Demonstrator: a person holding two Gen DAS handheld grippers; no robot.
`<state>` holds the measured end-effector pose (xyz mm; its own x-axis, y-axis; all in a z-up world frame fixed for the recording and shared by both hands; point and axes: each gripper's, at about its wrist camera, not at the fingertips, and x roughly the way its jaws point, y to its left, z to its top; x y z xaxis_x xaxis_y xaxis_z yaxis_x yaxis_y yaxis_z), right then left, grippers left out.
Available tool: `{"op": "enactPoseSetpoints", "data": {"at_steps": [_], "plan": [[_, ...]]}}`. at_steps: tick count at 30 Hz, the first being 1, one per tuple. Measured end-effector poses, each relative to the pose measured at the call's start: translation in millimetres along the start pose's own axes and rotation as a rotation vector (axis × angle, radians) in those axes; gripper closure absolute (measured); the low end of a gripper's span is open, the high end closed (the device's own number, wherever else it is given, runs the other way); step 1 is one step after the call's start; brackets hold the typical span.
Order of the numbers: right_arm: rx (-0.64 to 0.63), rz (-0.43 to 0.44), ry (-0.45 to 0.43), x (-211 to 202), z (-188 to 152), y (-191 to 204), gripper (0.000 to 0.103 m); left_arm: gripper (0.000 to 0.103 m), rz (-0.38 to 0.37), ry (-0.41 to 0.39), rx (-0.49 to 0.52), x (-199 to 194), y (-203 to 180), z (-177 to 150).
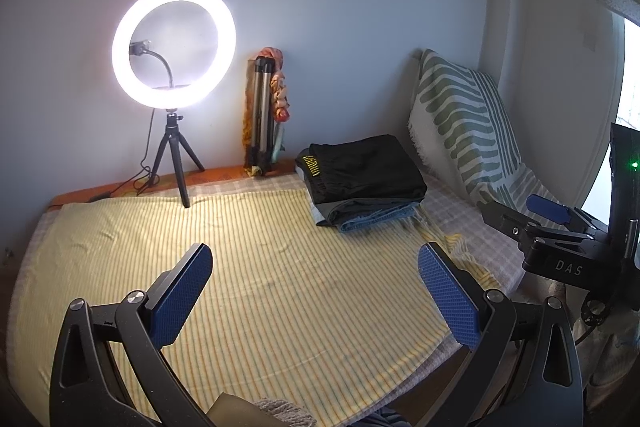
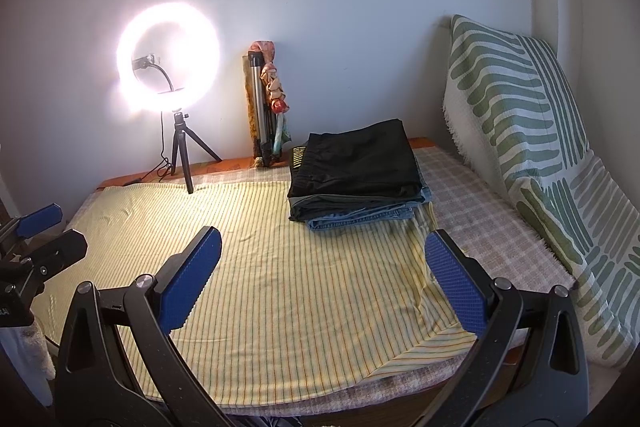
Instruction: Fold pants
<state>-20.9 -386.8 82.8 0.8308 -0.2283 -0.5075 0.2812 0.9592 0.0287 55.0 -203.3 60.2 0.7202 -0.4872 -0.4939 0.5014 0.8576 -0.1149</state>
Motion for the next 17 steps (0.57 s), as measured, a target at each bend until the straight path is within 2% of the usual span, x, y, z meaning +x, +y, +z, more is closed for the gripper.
{"op": "enactPoseSetpoints", "data": {"at_steps": [10, 17], "plan": [[-0.004, 0.005, 0.004, 2.8, -1.5, 2.1, 0.0, 0.001, 0.009, -0.011, -0.01, -0.8, 5.3, -0.2], [-0.006, 0.012, 0.007, 6.4, -2.4, 3.0, 0.0, 0.001, -0.017, -0.011, -0.012, 0.2, 7.1, 0.0]]}}
